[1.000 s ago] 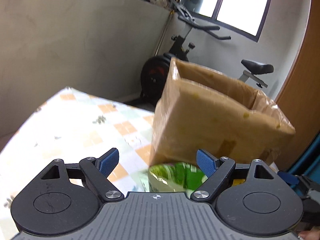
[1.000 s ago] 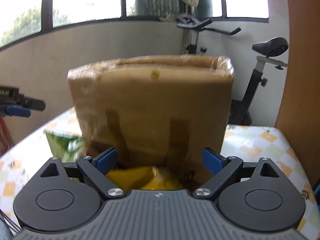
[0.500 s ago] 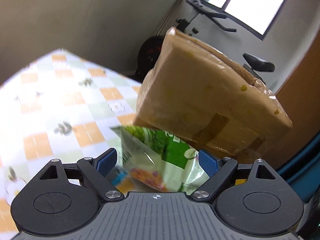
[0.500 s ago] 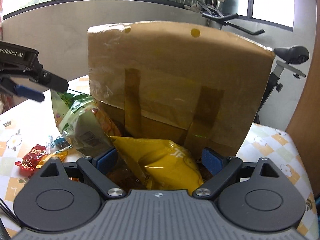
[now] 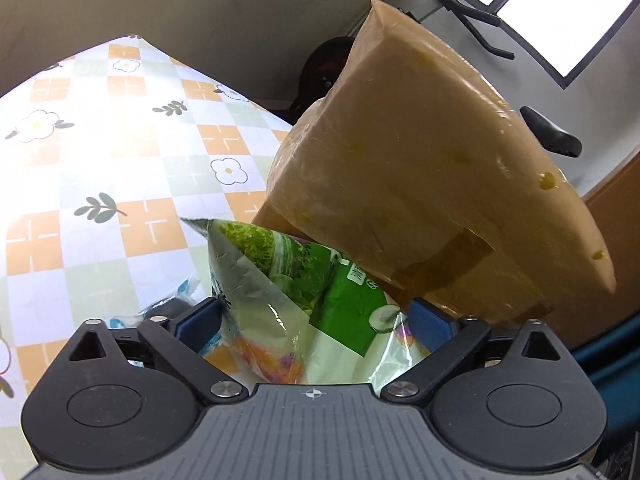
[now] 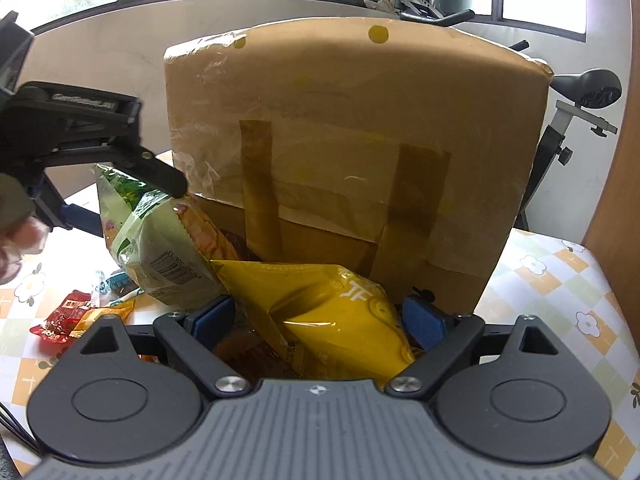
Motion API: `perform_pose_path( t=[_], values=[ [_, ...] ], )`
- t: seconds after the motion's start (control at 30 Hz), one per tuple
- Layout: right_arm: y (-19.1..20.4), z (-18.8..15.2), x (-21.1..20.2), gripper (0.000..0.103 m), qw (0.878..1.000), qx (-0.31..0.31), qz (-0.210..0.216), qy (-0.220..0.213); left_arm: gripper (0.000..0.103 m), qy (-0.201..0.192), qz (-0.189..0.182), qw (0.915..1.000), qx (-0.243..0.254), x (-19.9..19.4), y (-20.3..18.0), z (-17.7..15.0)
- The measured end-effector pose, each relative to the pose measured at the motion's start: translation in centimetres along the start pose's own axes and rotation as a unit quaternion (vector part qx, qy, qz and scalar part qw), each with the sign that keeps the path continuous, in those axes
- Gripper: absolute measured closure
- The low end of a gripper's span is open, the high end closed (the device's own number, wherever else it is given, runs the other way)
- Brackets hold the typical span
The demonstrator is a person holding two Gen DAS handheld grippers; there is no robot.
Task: Organize snacks
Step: 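Grasp the green-white bag with the left tool while the right tool grasps the yellow bag, then carry both bags over the box, lower them in and open both tools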
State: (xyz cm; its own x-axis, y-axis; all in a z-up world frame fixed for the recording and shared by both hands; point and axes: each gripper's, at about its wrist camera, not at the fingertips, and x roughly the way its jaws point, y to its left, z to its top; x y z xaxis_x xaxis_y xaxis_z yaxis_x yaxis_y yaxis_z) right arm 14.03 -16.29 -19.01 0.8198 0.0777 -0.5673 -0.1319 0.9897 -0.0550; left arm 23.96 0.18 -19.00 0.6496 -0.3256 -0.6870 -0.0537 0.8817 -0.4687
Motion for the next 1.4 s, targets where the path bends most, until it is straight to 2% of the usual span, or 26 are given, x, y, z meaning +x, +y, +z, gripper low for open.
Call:
perform_pose_path(
  t=[0.27,0.3,0.33,0.37,0.4,0.5,0.63,0.73,1.07,1.27,1.4],
  values=[
    [-0.4,-0.2,0.6,0.011,1.0,0.016,0.004,0.007,0.0,-0.006,0.021,0.9993,0.031,1.6,-0.7,-0.6],
    [-0.4,-0.2,0.7,0.011,1.0,0.018,0.004,0.009,0.002,-0.007,0.018,0.9992,0.034,1.6,-0.6,-0.7],
    [-0.5,-0.2,0.9,0.011,1.0,0.021,0.004,0.01,0.01,-0.01,0.015,0.9991,0.039,1.5,-0.6,-0.8],
    [-0.5,-0.3,0.9,0.011,1.0,0.022,0.006,0.01,0.014,-0.013,0.008,0.9988,0.046,1.3,-0.6,-0.8],
    [-0.5,-0.3,0.9,0.014,1.0,0.024,0.008,0.01,0.019,-0.014,0.0,0.9987,0.049,1.1,-0.6,-1.0],
    [-0.6,-0.4,0.7,0.02,1.0,0.025,0.01,0.009,0.024,-0.025,-0.005,0.9982,0.054,0.1,-0.4,-1.4],
    [-1.0,-0.3,-0.1,0.032,0.999,0.03,0.014,-0.002,0.025,-0.04,-0.001,0.9973,0.061,-1.1,0.1,-1.6],
    [-1.1,-0.2,-0.8,0.035,0.999,0.028,0.016,-0.01,0.025,-0.057,-0.002,0.9959,0.071,-2.6,0.1,-1.8],
    [-0.7,0.5,-3.7,0.038,0.998,0.021,0.021,-0.046,0.025,-0.139,0.006,0.9852,0.1,-8.1,0.7,-2.4],
    [-0.4,2.1,-6.5,0.039,0.995,0.021,0.034,-0.093,0.025,-0.186,-0.002,0.9759,0.113,-11.7,0.3,-2.4],
    [-0.4,3.7,-8.6,0.039,0.991,0.02,0.039,-0.13,0.025,-0.221,-0.008,0.966,0.135,-13.4,-0.9,-2.2]
  ],
)
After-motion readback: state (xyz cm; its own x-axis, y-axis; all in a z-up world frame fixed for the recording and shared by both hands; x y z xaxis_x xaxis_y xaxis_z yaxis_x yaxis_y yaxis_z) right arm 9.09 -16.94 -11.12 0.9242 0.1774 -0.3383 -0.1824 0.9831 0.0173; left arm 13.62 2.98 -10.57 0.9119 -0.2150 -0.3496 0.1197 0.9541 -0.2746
